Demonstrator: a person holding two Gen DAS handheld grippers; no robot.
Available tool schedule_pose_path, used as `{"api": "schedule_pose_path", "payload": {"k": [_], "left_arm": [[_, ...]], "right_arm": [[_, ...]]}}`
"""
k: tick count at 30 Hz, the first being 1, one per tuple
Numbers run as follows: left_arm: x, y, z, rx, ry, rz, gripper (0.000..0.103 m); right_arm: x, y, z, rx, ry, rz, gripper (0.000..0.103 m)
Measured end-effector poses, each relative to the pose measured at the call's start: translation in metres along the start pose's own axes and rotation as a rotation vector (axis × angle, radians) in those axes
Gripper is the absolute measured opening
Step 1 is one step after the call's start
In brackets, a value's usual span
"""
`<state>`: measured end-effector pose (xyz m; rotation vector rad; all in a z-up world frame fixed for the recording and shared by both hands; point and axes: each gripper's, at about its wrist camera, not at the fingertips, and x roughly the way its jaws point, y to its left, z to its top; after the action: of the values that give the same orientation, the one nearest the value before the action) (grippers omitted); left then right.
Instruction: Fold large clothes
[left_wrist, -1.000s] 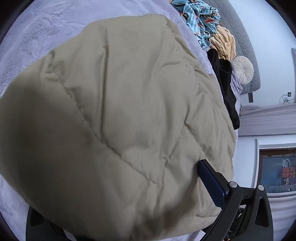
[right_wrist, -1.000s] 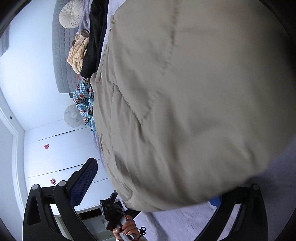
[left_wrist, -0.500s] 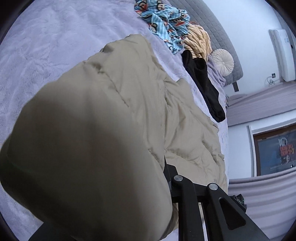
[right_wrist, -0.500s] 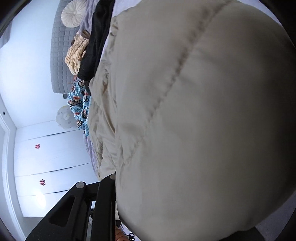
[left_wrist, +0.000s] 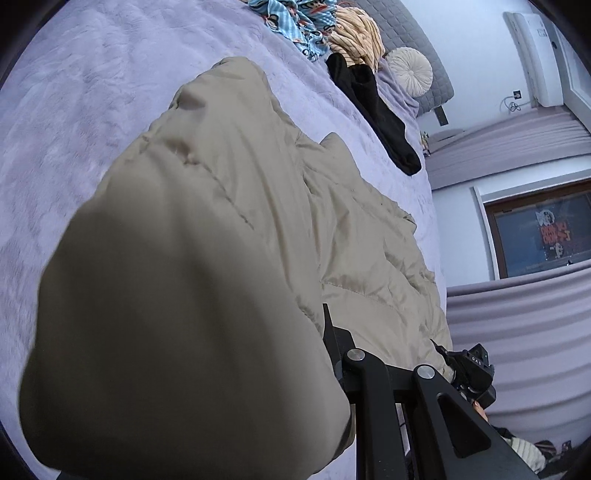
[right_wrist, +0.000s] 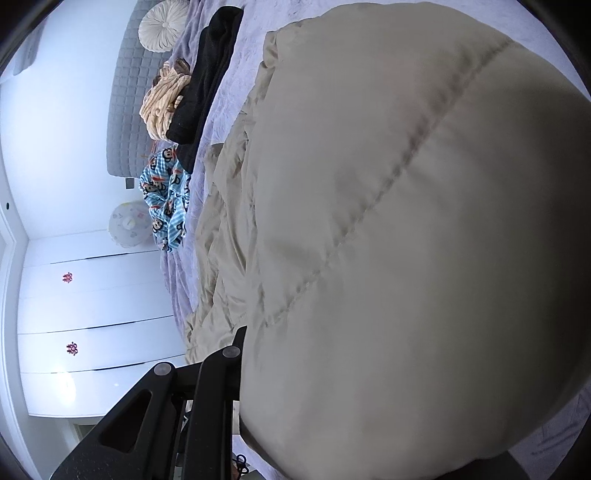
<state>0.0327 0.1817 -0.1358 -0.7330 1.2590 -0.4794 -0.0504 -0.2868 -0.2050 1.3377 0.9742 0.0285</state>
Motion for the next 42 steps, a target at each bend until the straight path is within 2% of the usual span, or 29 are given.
{"api": "schedule_pose_path", "payload": {"k": [5, 9, 11, 12, 14, 15, 16, 18, 21, 23, 24, 25, 27, 30, 33, 35, 38, 42], "left_arm": [[-0.016, 0.004, -0.041, -0.012, 0.014, 0.034, 0.021], [-0.006, 0.012, -0.067, -0.040, 0.030, 0.134, 0.021], [-0.003, 0.013, -0.075, -0.049, 0.028, 0.198, 0.027], [-0.005, 0.012, -0.078, -0.059, 0.025, 0.221, 0.029], [-0.013, 0.010, -0.084, -0.060, 0.018, 0.274, 0.043], [-0.021, 0.008, -0.088, -0.052, 0.013, 0.307, 0.046], [-0.029, 0.004, -0.092, -0.037, 0.008, 0.328, 0.046], [-0.047, -0.002, -0.100, -0.003, 0.003, 0.365, 0.046], [-0.079, -0.017, -0.109, 0.051, -0.057, 0.421, 0.046], [-0.099, -0.025, -0.111, 0.081, -0.114, 0.451, 0.046], [-0.105, -0.029, -0.110, 0.093, -0.141, 0.462, 0.046], [-0.110, -0.033, -0.107, 0.104, -0.164, 0.471, 0.046], [-0.111, -0.035, -0.099, 0.121, -0.179, 0.465, 0.046], [-0.089, -0.033, -0.079, 0.147, -0.152, 0.483, 0.046], [-0.038, -0.012, -0.068, 0.130, -0.042, 0.604, 0.046], [-0.024, 0.001, -0.068, 0.111, 0.003, 0.617, 0.046], [-0.023, 0.005, -0.070, 0.125, 0.027, 0.626, 0.047], [-0.033, -0.001, -0.073, 0.140, 0.044, 0.658, 0.047]], "right_arm": [[-0.015, -0.014, -0.018, 0.031, 0.029, -0.027, 0.022], [-0.020, -0.034, -0.028, 0.051, 0.061, -0.035, 0.023], [-0.011, -0.033, -0.022, 0.057, 0.077, -0.039, 0.024], [-0.010, -0.036, -0.021, 0.055, 0.086, -0.038, 0.029], [-0.010, -0.039, -0.020, 0.062, 0.101, -0.053, 0.034], [-0.010, -0.040, -0.020, 0.065, 0.110, -0.064, 0.040], [-0.014, -0.040, -0.021, 0.061, 0.116, -0.079, 0.048], [-0.021, -0.038, -0.023, 0.039, 0.129, -0.112, 0.051], [-0.042, -0.030, -0.028, -0.013, 0.124, -0.165, 0.051], [-0.057, -0.020, -0.031, -0.072, 0.099, -0.189, 0.047], [-0.067, -0.012, -0.034, -0.120, 0.076, -0.210, 0.030], [-0.071, -0.005, -0.036, -0.157, 0.061, -0.232, 0.019], [-0.086, 0.009, -0.043, -0.241, 0.023, -0.239, 0.014], [-0.104, 0.027, -0.054, -0.351, -0.033, -0.257, 0.013], [-0.093, 0.042, -0.044, -0.398, -0.057, -0.330, 0.013], [-0.095, 0.025, -0.045, -0.391, -0.042, -0.391, 0.013], [-0.076, -0.003, -0.036, -0.356, 0.000, -0.483, 0.013], [-0.078, -0.037, -0.038, -0.256, 0.021, -0.488, 0.009]]}}
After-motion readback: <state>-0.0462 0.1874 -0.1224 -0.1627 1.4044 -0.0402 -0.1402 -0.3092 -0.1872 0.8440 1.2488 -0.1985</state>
